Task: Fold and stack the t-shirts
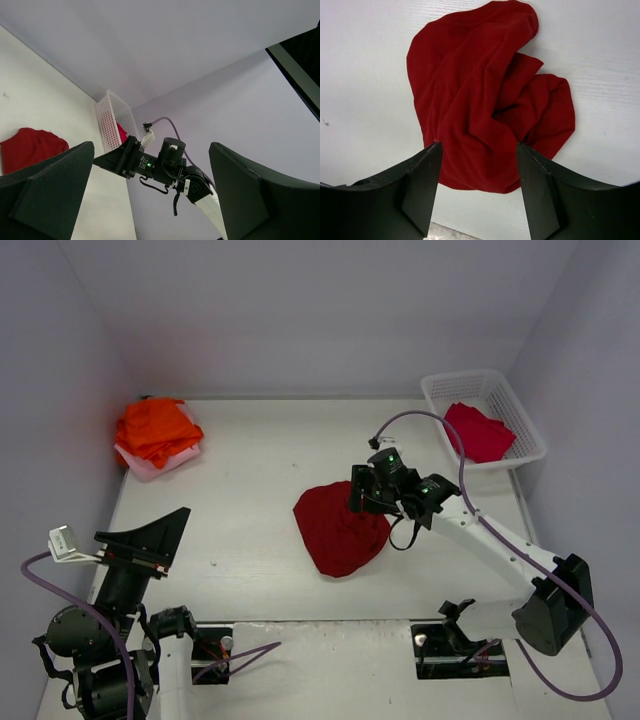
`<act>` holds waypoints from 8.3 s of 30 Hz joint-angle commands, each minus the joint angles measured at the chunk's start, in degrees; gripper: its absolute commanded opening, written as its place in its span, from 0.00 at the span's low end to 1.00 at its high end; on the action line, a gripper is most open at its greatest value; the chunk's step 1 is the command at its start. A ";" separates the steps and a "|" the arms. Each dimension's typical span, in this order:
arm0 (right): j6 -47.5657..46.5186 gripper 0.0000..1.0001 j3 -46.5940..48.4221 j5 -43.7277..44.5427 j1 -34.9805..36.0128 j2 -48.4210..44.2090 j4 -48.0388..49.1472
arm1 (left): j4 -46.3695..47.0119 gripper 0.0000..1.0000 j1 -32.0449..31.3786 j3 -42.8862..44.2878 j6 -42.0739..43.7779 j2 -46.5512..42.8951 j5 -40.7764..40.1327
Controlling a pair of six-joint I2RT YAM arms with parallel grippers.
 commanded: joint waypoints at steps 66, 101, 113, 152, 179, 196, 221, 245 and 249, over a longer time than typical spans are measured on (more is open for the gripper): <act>-7.01 0.00 23.74 -1.16 -2.03 2.87 4.47 | 6.26 0.93 0.50 -5.64 -0.59 -0.46 0.64; -6.48 0.00 61.28 -9.78 -2.03 3.83 2.09 | 19.70 0.93 0.42 -12.05 -7.18 2.17 4.86; -5.69 0.00 59.00 -11.44 -2.03 5.32 2.27 | 22.25 0.93 -0.37 -9.59 -3.76 10.52 7.15; -14.57 0.00 51.97 -0.46 -2.03 -1.01 1.65 | 29.57 0.93 -43.53 9.30 17.42 54.82 -11.67; -16.33 0.00 64.45 5.78 -2.20 7.52 3.15 | 37.02 0.93 -49.94 0.69 15.85 57.98 -12.27; -17.12 0.00 60.84 6.30 -2.12 5.24 3.59 | 45.81 0.00 -56.98 3.59 13.91 68.27 -13.68; -17.65 0.00 48.62 7.28 -2.12 -3.65 2.71 | 11.52 0.00 -55.83 18.63 29.39 53.15 -35.49; -15.10 0.00 46.25 0.95 -2.12 1.01 2.27 | 48.09 0.71 -58.65 13.70 18.13 64.93 -1.03; -14.22 0.00 46.25 -0.28 -2.12 1.81 2.27 | 46.87 0.42 -58.65 13.61 19.44 64.49 -1.55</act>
